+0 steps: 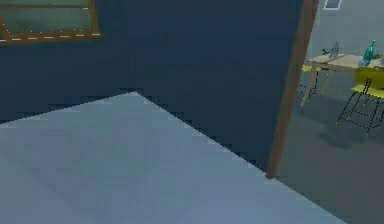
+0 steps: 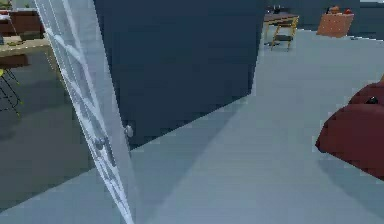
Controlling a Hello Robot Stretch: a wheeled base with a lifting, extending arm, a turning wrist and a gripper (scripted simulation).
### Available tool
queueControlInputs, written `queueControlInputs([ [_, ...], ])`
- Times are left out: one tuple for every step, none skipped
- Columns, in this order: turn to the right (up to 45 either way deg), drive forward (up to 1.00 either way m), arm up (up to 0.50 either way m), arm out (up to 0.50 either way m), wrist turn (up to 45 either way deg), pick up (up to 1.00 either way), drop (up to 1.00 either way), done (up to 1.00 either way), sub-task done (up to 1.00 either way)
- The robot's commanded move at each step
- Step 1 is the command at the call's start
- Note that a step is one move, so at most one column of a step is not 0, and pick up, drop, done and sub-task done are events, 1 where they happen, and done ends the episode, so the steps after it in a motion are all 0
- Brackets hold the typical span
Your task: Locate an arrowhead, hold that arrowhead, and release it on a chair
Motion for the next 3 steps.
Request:
queueControlInputs([
  [30.0, 0.00, 0.00, 0.00, 0.0, 0.00, 0.00, 0.00, 0.00],
  [0.0, 0.25, 0.00, 0.00, 0.0, 0.00, 0.00, 0.00, 0.00],
  [-3.0, 0.00, 0.00, 0.00, 0.0, 0.00, 0.00, 0.00, 0.00],
])
